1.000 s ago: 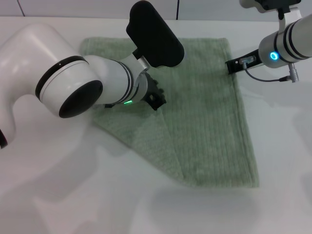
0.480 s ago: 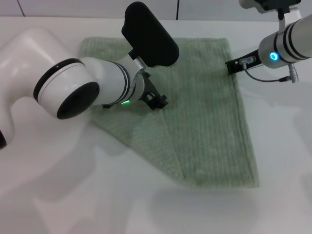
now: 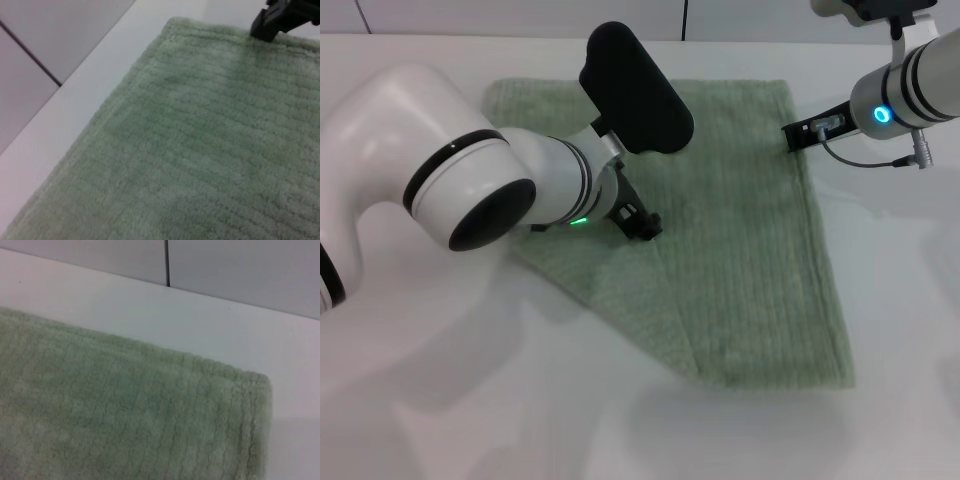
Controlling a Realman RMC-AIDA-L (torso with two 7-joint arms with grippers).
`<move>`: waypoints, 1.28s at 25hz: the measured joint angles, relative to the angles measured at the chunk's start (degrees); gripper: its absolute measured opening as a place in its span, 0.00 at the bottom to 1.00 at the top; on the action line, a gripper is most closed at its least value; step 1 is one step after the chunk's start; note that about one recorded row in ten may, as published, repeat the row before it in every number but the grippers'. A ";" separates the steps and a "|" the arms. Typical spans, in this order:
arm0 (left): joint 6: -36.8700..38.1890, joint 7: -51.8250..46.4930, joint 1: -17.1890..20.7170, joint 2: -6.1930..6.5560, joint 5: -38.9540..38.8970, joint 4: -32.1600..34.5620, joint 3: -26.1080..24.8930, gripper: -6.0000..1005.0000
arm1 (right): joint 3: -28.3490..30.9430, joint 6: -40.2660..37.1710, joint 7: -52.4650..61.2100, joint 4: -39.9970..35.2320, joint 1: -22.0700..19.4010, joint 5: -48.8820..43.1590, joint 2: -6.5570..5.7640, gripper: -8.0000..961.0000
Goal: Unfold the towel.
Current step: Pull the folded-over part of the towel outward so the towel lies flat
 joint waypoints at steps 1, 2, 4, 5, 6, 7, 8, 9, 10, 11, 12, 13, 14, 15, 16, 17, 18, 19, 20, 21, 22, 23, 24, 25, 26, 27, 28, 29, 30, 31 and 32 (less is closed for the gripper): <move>0.00 0.08 -0.03 0.00 0.09 -0.07 0.24 0.84 | 0.00 0.00 0.00 0.00 0.00 0.00 0.00 0.07; -0.01 0.49 -0.05 0.00 0.24 -0.25 0.74 0.83 | 0.00 0.00 0.00 0.00 0.01 -0.02 0.00 0.07; -0.08 1.30 -0.05 0.04 0.25 -0.49 1.12 0.82 | 0.00 -0.03 0.00 0.00 0.02 -0.06 0.00 0.07; -0.09 1.58 -0.05 0.05 0.22 -0.57 1.20 0.81 | 0.00 -0.05 0.00 0.00 0.02 -0.07 0.00 0.07; -0.08 1.67 -0.05 0.06 0.20 -0.68 1.22 0.80 | 0.00 -0.09 0.00 0.00 0.02 -0.08 0.00 0.08; -0.08 1.67 -0.05 0.06 0.20 -0.68 1.22 0.79 | 0.00 -0.14 0.00 0.00 0.02 -0.10 0.00 0.08; 0.02 1.73 -0.06 0.06 0.21 -0.88 1.29 0.79 | 0.00 -0.23 0.00 0.00 0.02 -0.14 0.00 0.08; 0.02 1.73 -0.06 0.06 0.21 -0.88 1.29 0.78 | 0.00 -0.23 0.00 0.00 0.02 -0.14 0.00 0.08; 0.10 1.77 -0.07 0.06 0.21 -1.14 1.40 0.77 | 0.00 -0.25 0.00 0.00 0.02 -0.14 0.00 0.08; 0.09 1.77 -0.09 0.08 0.21 -1.21 1.37 0.76 | 0.00 -0.27 0.00 0.00 0.02 -0.14 0.00 0.08; 0.09 1.77 -0.09 0.08 0.21 -1.21 1.37 0.76 | 0.00 -0.27 0.00 0.00 0.01 -0.14 0.00 0.08; 0.05 1.78 -0.12 0.13 0.22 -1.32 1.18 0.75 | 0.01 -0.27 0.00 0.00 0.00 -0.14 -0.03 0.08; 0.05 1.78 -0.15 0.15 0.23 -1.33 0.99 0.66 | 0.01 -0.27 0.00 0.00 0.00 -0.14 -0.03 0.08; 0.03 1.79 -0.17 0.17 0.24 -1.33 0.77 0.56 | 0.02 -0.27 0.00 0.00 0.00 -0.14 -0.04 0.08; -0.03 1.80 -0.19 0.20 0.24 -1.34 0.61 0.53 | 0.06 -0.27 0.00 0.00 -0.01 -0.14 -0.05 0.08; -0.22 1.80 -0.35 0.23 0.26 -1.31 0.42 0.49 | 0.09 -0.27 0.00 -0.01 -0.02 -0.15 -0.06 0.08; -0.55 1.81 -0.58 0.24 0.27 -1.12 0.34 0.45 | 0.15 -0.27 0.00 -0.01 -0.03 -0.15 -0.07 0.08; -0.55 1.81 -0.58 0.24 0.27 -1.12 0.34 0.41 | 0.15 -0.27 0.00 -0.01 -0.03 -0.15 -0.07 0.08; -0.71 1.81 -0.67 0.25 0.27 -1.06 0.29 0.37 | 0.15 -0.28 0.00 0.00 -0.04 -0.15 -0.07 0.08; -0.71 1.81 -0.67 0.25 0.27 -1.06 0.29 0.33 | 0.14 -0.31 0.00 0.00 -0.04 -0.15 -0.08 0.08; -1.22 1.82 -0.86 0.25 0.29 -0.99 0.04 0.30 | 0.13 -0.31 0.00 -0.01 -0.05 -0.15 -0.09 0.08; -1.33 1.83 -0.89 0.26 0.29 -0.98 -0.05 0.26 | 0.12 -0.32 0.00 -0.01 -0.06 -0.15 -0.09 0.08; -1.40 1.83 -0.91 0.25 0.30 -0.98 -0.15 0.23 | 0.12 -0.32 0.00 -0.01 -0.06 -0.15 -0.09 0.08; -1.40 1.83 -0.91 0.25 0.30 -0.98 -0.15 0.20 | 0.12 -0.33 0.00 -0.01 -0.07 -0.15 -0.09 0.08; -1.48 1.84 -0.91 0.26 0.30 -0.99 -0.18 0.16 | 0.12 -0.34 0.00 0.00 -0.07 -0.15 -0.10 0.08; -1.48 1.84 -0.91 0.26 0.30 -0.99 -0.18 0.12 | 0.12 -0.34 0.00 0.00 -0.07 -0.15 -0.10 0.08; -1.87 1.85 -0.90 0.25 0.30 -1.54 -0.22 0.08 | 0.23 -0.36 0.00 -0.01 -0.15 -0.15 -0.15 0.08; -2.00 1.86 -0.89 0.25 0.30 -1.67 -0.24 0.04 | 0.24 -0.35 0.00 -0.01 -0.18 -0.15 -0.17 0.08; -2.14 1.86 -0.88 0.25 0.30 -1.81 -0.26 0.00 | 0.25 -0.35 0.00 -0.01 -0.21 -0.15 -0.18 0.08; -2.49 1.87 -0.88 0.25 0.30 -2.00 -0.28 0.00 | 0.25 -0.35 0.00 -0.01 -0.21 -0.15 -0.18 0.08; -2.84 1.87 -0.88 0.25 0.30 -2.27 -0.30 0.00 | 0.26 -0.35 0.00 0.00 -0.26 -0.15 -0.18 0.09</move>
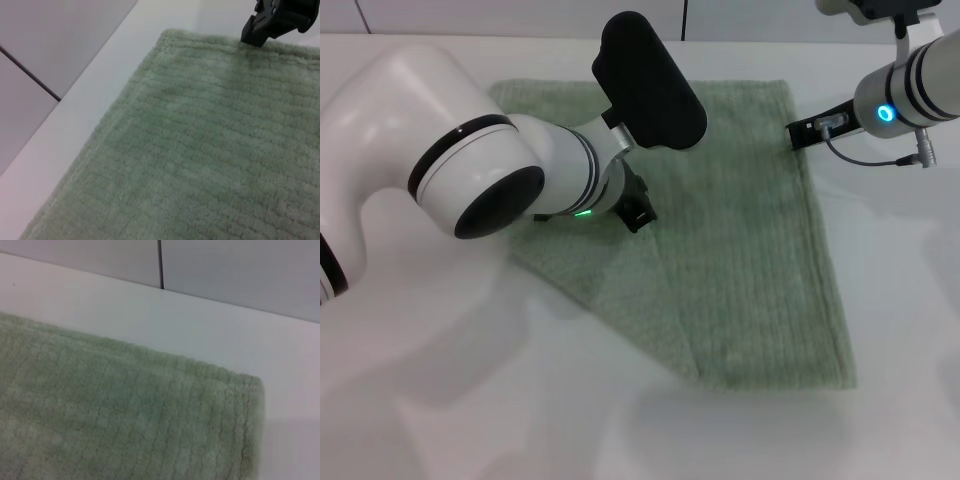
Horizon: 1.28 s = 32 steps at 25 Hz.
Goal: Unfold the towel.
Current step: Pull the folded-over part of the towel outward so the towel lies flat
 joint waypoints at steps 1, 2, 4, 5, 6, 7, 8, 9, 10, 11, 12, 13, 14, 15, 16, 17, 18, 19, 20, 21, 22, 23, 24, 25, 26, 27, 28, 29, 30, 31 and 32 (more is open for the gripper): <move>-1.00 0.00 0.00 0.00 0.00 -0.88 -0.02 0.01 | 0.02 0.00 0.00 0.00 -0.05 0.00 0.00 0.09; -1.79 0.00 0.10 0.01 -0.01 -1.74 -0.02 0.01 | 0.06 0.00 0.00 0.01 -0.07 0.00 0.00 0.09; -3.13 0.00 0.31 0.04 -0.01 -3.26 -0.03 0.01 | 0.12 0.00 0.00 0.13 -0.09 0.00 0.00 0.09; -3.13 0.00 0.31 0.04 -0.01 -3.26 -0.03 0.01 | 0.12 0.00 0.00 0.13 -0.09 0.00 0.00 0.09; -3.98 0.00 0.41 0.09 -0.01 -4.03 -0.05 0.01 | 0.06 0.00 0.00 0.23 -0.09 0.00 0.00 0.09; -3.98 0.00 0.41 0.09 -0.01 -4.03 -0.05 0.01 | 0.06 0.00 0.00 0.23 -0.09 0.00 0.00 0.09; -6.60 0.00 0.49 0.15 0.00 -6.17 -0.27 0.01 | 0.01 -0.02 0.00 0.27 -0.08 0.01 0.00 0.09; -7.45 0.00 0.49 0.17 0.01 -6.78 -0.36 0.01 | -0.03 -0.07 0.00 0.34 -0.07 0.01 0.00 0.09; -8.99 0.00 0.48 0.17 0.04 -7.80 -0.59 0.01 | -0.07 -0.14 0.00 0.39 -0.05 0.03 0.00 0.09; -11.92 0.00 0.35 0.18 0.06 -9.35 -1.10 0.01 | -0.12 -0.21 0.00 0.49 -0.03 0.10 0.00 0.09; -11.92 0.00 0.35 0.18 0.06 -9.35 -1.10 0.01 | -0.12 -0.21 0.00 0.49 -0.03 0.10 0.00 0.09; -12.70 -0.03 0.30 0.18 0.07 -9.88 -1.30 0.01 | -0.15 -0.26 0.00 0.51 -0.03 0.10 0.00 0.09; -13.42 -0.10 0.28 0.18 0.08 -10.32 -1.47 0.01 | -0.16 -0.28 0.00 0.52 -0.02 0.10 0.00 0.09; -13.81 -0.18 0.28 0.18 0.08 -10.64 -1.63 0.01 | -0.17 -0.30 0.00 0.53 -0.03 0.10 0.00 0.09; -15.05 -0.37 0.35 0.18 0.08 -11.49 -2.15 0.01 | -0.17 -0.41 0.00 0.53 -0.10 0.09 0.03 0.09; -15.05 -0.37 0.35 0.18 0.08 -11.49 -2.15 0.01 | -0.17 -0.41 0.00 0.53 -0.10 0.09 0.03 0.09; -15.69 -0.38 0.37 0.18 0.09 -11.80 -2.49 0.01 | -0.17 -0.51 0.00 0.53 -0.17 0.09 0.03 0.09; -16.33 -0.38 0.38 0.18 0.09 -12.07 -2.78 0.01 | -0.19 -0.73 0.00 0.48 -0.22 0.09 0.04 0.09; -16.81 -0.38 0.38 0.18 0.09 -12.27 -2.99 0.01 | -0.21 -0.91 0.00 0.40 -0.25 0.09 0.04 0.09; -18.21 -0.29 0.31 0.18 0.09 -12.77 -3.50 0.01 | -0.25 -1.45 -0.02 0.18 -0.33 0.09 0.05 0.09; -18.21 -0.29 0.31 0.18 0.09 -12.77 -3.50 0.01 | -0.25 -1.45 -0.02 0.18 -0.33 0.09 0.05 0.09; -18.52 -0.26 0.28 0.18 0.09 -12.90 -3.63 0.01 | -0.27 -1.59 -0.06 0.13 -0.35 0.09 0.08 0.09; -19.54 -0.07 0.21 0.22 0.09 -13.28 -4.14 0.01 | -0.27 -1.96 -0.38 -0.12 -0.36 0.13 0.14 0.09; -19.54 -0.07 0.21 0.22 0.09 -13.28 -4.14 0.01 | -0.27 -1.96 -0.38 -0.12 -0.36 0.13 0.14 0.09; -20.48 0.16 0.10 0.25 0.08 -13.33 -4.65 0.01 | -0.27 -2.49 -0.70 -0.48 -0.36 0.20 0.18 0.09; -20.48 0.16 0.10 0.25 0.08 -13.33 -4.65 0.01 | -0.27 -2.49 -0.70 -0.48 -0.36 0.20 0.18 0.10; -21.22 0.26 0.02 0.26 0.08 -13.37 -5.03 0.01 | -0.27 -2.86 -0.80 -0.70 -0.36 0.23 0.20 0.10; -21.86 0.32 -0.04 0.27 0.08 -13.54 -5.39 0.01 | -0.27 -3.25 -0.80 -0.94 -0.35 0.24 0.22 0.10; -22.21 0.34 -0.07 0.29 0.08 -13.62 -5.57 0.02 | -0.26 -3.58 -0.80 -1.21 -0.32 0.25 0.25 0.10; -22.57 0.36 -0.08 0.31 0.08 -13.79 -5.81 0.02 | -0.26 -3.93 -0.80 -1.63 -0.25 0.26 0.33 0.10; -23.04 0.39 -0.08 0.34 0.08 -14.02 -6.07 0.02 | -0.26 -3.93 -0.80 -1.63 -0.25 0.26 0.33 0.10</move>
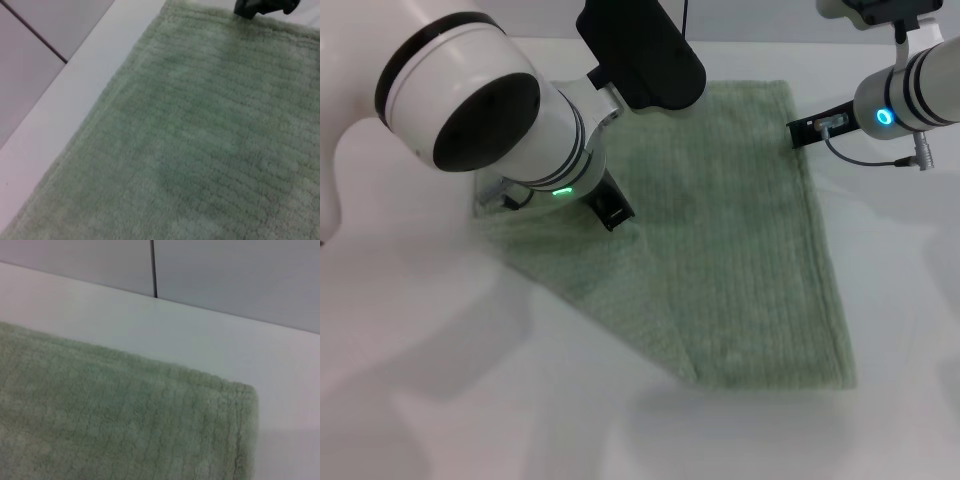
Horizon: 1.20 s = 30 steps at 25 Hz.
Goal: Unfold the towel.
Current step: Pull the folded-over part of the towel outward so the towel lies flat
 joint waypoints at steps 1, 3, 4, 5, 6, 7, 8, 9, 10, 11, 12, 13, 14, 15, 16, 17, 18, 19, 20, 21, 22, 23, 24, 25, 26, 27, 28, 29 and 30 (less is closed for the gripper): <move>0.00 0.00 0.00 0.00 0.00 0.00 0.00 0.02 | 0.00 -0.09 0.00 -0.08 0.03 0.01 0.02 0.10; -0.54 0.01 0.00 0.00 0.00 -0.15 -0.25 0.02 | 0.00 -0.14 0.00 -0.13 0.09 0.02 0.03 0.10; -1.27 0.01 -0.05 0.01 0.00 -0.29 -0.65 0.02 | 0.00 -0.23 0.00 -0.15 0.12 0.04 0.03 0.10; -2.86 0.27 -0.38 0.01 0.00 -0.45 -1.30 0.02 | 0.00 -0.31 0.00 -0.17 0.12 0.05 0.03 0.10; -3.93 0.62 -0.57 0.01 0.00 -0.51 -1.73 0.02 | 0.00 -0.38 0.00 -0.21 0.12 0.06 0.03 0.10; -3.93 0.62 -0.57 0.01 0.00 -0.51 -1.73 0.02 | 0.00 -0.38 0.00 -0.21 0.12 0.06 0.03 0.10; -4.89 0.80 -0.66 0.01 0.00 -0.64 -2.22 0.02 | 0.00 -0.41 0.00 -0.23 0.17 0.07 0.03 0.10; -4.89 0.80 -0.66 0.01 0.00 -0.64 -2.22 0.02 | 0.00 -0.41 0.00 -0.23 0.17 0.07 0.03 0.10; -5.44 0.81 -0.73 0.01 0.00 -0.69 -2.45 0.02 | 0.00 -0.42 0.00 -0.23 0.20 0.09 0.03 0.10; -6.24 0.83 -0.86 0.01 0.00 -0.73 -2.71 0.02 | 0.00 -0.42 0.00 -0.23 0.20 0.09 0.03 0.10; -6.24 0.83 -0.86 0.01 0.00 -0.73 -2.71 0.02 | 0.00 -0.48 0.00 -0.23 0.20 0.09 0.03 0.10; -7.50 0.87 -1.17 0.03 0.00 -0.62 -3.00 0.02 | 0.00 -0.72 0.00 -0.30 0.20 0.09 0.03 0.10; -7.50 0.87 -1.17 0.03 0.00 -0.62 -3.00 0.02 | 0.00 -0.72 0.00 -0.30 0.20 0.09 0.03 0.10; -8.36 0.89 -1.28 0.08 0.02 -0.51 -3.29 0.02 | 0.00 -0.82 0.00 -0.35 0.20 0.10 0.03 0.10; -8.70 0.90 -1.29 0.09 0.03 -0.50 -3.41 0.02 | 0.01 -0.87 0.00 -0.40 0.20 0.10 0.03 0.10; -8.70 0.90 -1.29 0.09 0.03 -0.50 -3.41 0.02 | 0.00 -0.88 0.00 -0.44 0.20 0.09 0.03 0.10; -8.70 0.90 -1.29 0.09 0.03 -0.50 -3.41 0.02 | 0.00 -1.04 0.01 -0.51 0.17 0.10 0.07 0.10; -9.84 0.91 -1.32 0.10 0.04 -0.62 -3.92 0.02 | 0.00 -1.04 0.01 -0.51 0.17 0.10 0.07 0.10; -10.06 0.92 -1.32 0.09 0.05 -0.67 -4.15 0.02 | 0.00 -1.24 0.00 -0.49 0.09 0.09 0.19 0.10; -10.21 0.92 -1.32 0.10 0.06 -0.70 -4.36 0.02 | -0.02 -1.55 0.01 -0.40 -0.03 0.09 0.34 0.11; -10.22 0.92 -1.30 0.10 0.06 -0.71 -4.45 0.02 | -0.05 -1.89 0.00 -0.24 -0.17 0.11 0.48 0.11; -10.25 0.93 -1.18 0.10 0.08 -0.71 -4.57 0.02 | -0.12 -2.38 -0.56 -0.16 -0.33 1.09 0.62 0.11; -10.25 0.93 -1.18 0.10 0.08 -0.71 -4.57 0.02 | -0.12 -2.38 -0.56 -0.16 -0.33 1.09 0.62 0.11; -10.26 0.93 -1.19 0.10 0.09 -0.64 -4.57 0.02 | -0.14 -2.46 -1.30 -0.24 -0.34 2.07 0.62 0.11; -10.26 0.93 -1.19 0.10 0.09 -0.64 -4.57 0.03 | -0.16 -2.52 -2.30 -0.37 -0.35 3.21 0.63 0.11; -10.26 0.93 -1.25 0.10 0.09 -0.52 -4.57 0.03 | -0.17 -2.53 -3.02 -0.48 -0.35 3.98 0.64 0.11; -10.25 0.93 -1.31 0.10 0.09 -0.29 -4.56 0.03 | -0.27 -2.54 -3.55 -0.50 -0.35 4.57 0.64 0.11; -10.25 0.93 -1.31 0.10 0.09 -0.29 -4.56 0.03 | -0.27 -2.54 -3.55 -0.50 -0.35 4.57 0.64 0.11; -10.25 0.93 -1.31 0.10 0.10 -0.28 -4.56 0.03 | -0.35 -2.55 -3.55 -0.50 -0.35 4.58 0.64 0.11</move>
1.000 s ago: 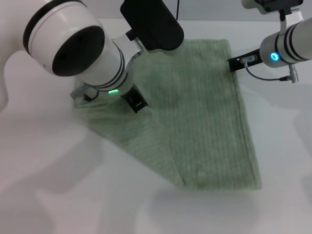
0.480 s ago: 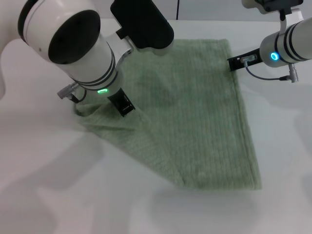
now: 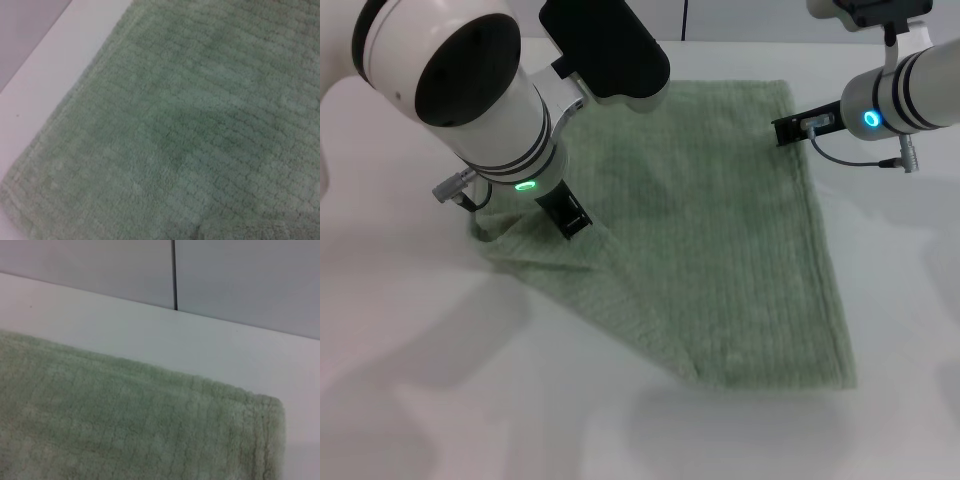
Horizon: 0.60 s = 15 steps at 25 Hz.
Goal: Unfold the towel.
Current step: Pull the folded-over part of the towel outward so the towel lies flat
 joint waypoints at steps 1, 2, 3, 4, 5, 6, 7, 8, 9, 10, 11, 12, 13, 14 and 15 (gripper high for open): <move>0.00 0.00 0.00 0.00 0.00 0.01 0.01 0.03 | -0.06 -0.01 0.00 0.00 0.00 0.01 0.00 0.11; -0.01 0.00 -0.02 0.00 0.00 0.01 0.01 0.03 | -0.08 -0.05 0.00 -0.03 0.00 0.02 0.00 0.11; -0.06 0.00 -0.04 0.00 0.00 0.04 0.00 0.03 | -0.09 -0.28 -0.04 -0.40 0.01 0.03 0.00 0.11; -0.06 0.00 -0.04 0.00 0.00 0.04 0.00 0.03 | -0.09 -0.28 -0.04 -0.40 0.01 0.03 0.00 0.11; -0.07 0.00 -0.04 0.00 0.00 0.06 -0.02 0.03 | -0.09 -0.38 -0.05 -0.64 0.02 0.04 0.00 0.11; -0.07 0.00 -0.04 0.00 0.00 0.06 -0.02 0.03 | -0.09 -0.56 -0.06 -0.98 0.07 0.05 0.00 0.11; -0.10 0.00 -0.04 0.00 0.00 0.09 -0.04 0.03 | -0.12 -0.62 -0.06 -1.18 0.10 0.05 0.00 0.11; -0.10 0.00 -0.04 0.00 0.00 0.09 -0.04 0.03 | -0.29 -0.70 -0.07 -1.44 0.15 0.08 -0.04 0.11; -0.10 0.00 -0.04 0.00 0.00 0.09 -0.04 0.03 | -0.29 -0.70 -0.07 -1.44 0.15 0.08 -0.04 0.11; -0.60 0.00 -0.04 0.00 0.00 0.13 -0.07 0.03 | -0.38 -0.72 -0.07 -1.50 0.15 0.08 -0.05 0.11; -0.68 0.00 -0.04 0.00 0.00 0.14 -0.07 0.03 | -0.44 -0.73 -0.07 -1.51 0.15 0.08 -0.06 0.11; -0.79 0.00 -0.06 0.00 -0.01 0.14 -0.08 0.03 | -0.48 -0.73 -0.07 -1.52 0.14 0.08 -0.06 0.11; -0.88 0.00 -0.08 0.00 -0.01 0.14 -0.09 0.03 | -0.49 -0.73 -0.07 -1.52 0.13 0.09 -0.07 0.11; -0.88 0.00 -0.08 0.00 -0.01 0.14 -0.09 0.03 | -0.49 -0.74 -0.07 -1.52 0.12 0.09 -0.07 0.11; -1.08 0.00 -0.09 0.00 -0.01 0.11 -0.30 0.03 | -0.49 -0.74 -0.07 -1.52 0.11 0.09 -0.08 0.11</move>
